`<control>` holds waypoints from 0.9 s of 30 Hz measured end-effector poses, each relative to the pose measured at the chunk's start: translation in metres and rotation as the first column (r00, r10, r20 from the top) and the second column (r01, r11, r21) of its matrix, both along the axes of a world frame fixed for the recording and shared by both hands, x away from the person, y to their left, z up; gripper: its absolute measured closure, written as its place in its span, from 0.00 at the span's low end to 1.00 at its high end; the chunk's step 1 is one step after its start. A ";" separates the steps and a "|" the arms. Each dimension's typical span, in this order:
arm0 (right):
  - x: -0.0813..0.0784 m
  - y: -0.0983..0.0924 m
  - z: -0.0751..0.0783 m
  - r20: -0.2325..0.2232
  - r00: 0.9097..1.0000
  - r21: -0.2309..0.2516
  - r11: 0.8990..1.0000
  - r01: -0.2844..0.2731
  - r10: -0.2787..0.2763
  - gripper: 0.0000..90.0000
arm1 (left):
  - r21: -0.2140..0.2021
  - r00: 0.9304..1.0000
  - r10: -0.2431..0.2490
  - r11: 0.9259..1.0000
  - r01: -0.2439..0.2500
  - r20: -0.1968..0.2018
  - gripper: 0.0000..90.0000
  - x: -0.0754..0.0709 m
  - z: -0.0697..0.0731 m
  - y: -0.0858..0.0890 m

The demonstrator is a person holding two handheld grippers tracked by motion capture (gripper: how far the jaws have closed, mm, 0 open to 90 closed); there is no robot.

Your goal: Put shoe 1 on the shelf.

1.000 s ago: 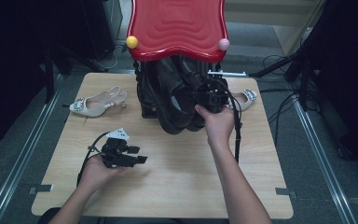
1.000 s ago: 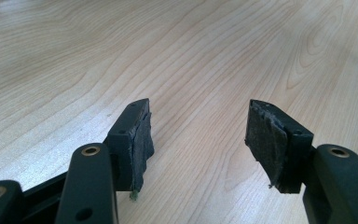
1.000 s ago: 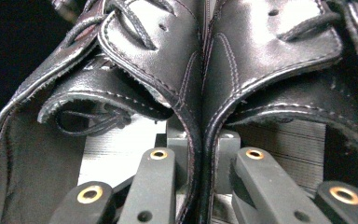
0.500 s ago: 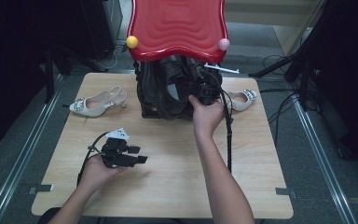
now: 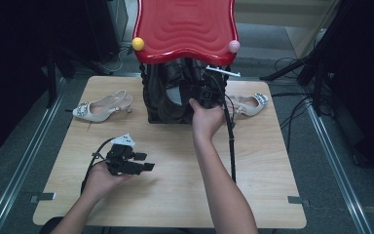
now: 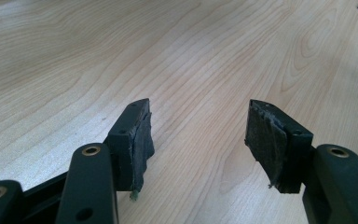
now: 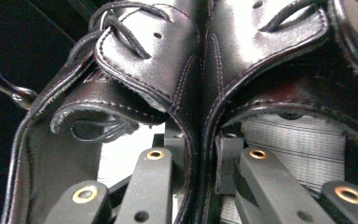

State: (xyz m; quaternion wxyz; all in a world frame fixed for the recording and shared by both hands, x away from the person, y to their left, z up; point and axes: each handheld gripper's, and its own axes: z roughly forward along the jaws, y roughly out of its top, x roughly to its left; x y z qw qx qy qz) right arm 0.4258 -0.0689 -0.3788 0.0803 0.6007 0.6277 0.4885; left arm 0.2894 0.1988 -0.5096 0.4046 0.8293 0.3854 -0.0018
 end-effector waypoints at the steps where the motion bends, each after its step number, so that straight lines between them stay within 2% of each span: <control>1: 0.001 0.002 0.000 -0.001 1.000 -0.015 1.000 -0.001 0.001 0.89 | -0.004 1.000 -0.002 1.000 0.002 -0.001 0.45 0.000 0.000 0.000; 7: 0.003 0.018 -0.001 -0.027 0.999 -0.071 0.997 -0.020 0.018 0.84 | -0.005 1.000 -0.004 1.000 0.004 0.001 0.45 0.000 0.001 0.001; 10: 0.003 0.020 -0.002 -0.026 1.000 -0.074 0.997 -0.017 0.016 0.83 | -0.008 1.000 -0.003 1.000 0.003 0.002 0.45 0.000 0.001 0.000; 14: 0.004 0.020 -0.004 -0.017 0.999 -0.074 0.996 -0.046 0.045 0.77 | -0.005 1.000 -0.007 1.000 0.007 0.002 0.45 0.000 0.000 0.000; 16: 0.004 0.022 -0.006 -0.014 0.998 -0.096 0.993 -0.067 0.066 0.76 | -0.009 1.000 -0.005 1.000 0.005 0.001 0.45 0.000 0.000 0.000; 21: 0.003 0.023 -0.007 -0.004 0.998 -0.095 0.993 -0.064 0.064 0.74 | -0.005 1.000 -0.008 1.000 0.008 -0.002 0.45 0.000 0.000 0.000; 23: 0.004 0.022 -0.007 -0.008 0.997 -0.081 0.994 -0.072 0.072 0.72 | -0.005 1.000 -0.010 1.000 0.010 -0.001 0.45 0.000 0.000 0.000; 24: 0.003 0.023 -0.006 -0.025 0.998 -0.071 0.995 -0.065 0.063 0.72 | -0.005 1.000 -0.009 1.000 0.009 0.001 0.45 -0.001 0.001 0.000; 27: 0.003 0.021 -0.006 -0.016 0.997 -0.064 0.995 -0.075 0.075 0.71 | -0.009 1.000 -0.004 1.000 0.004 0.000 0.45 0.000 0.000 0.000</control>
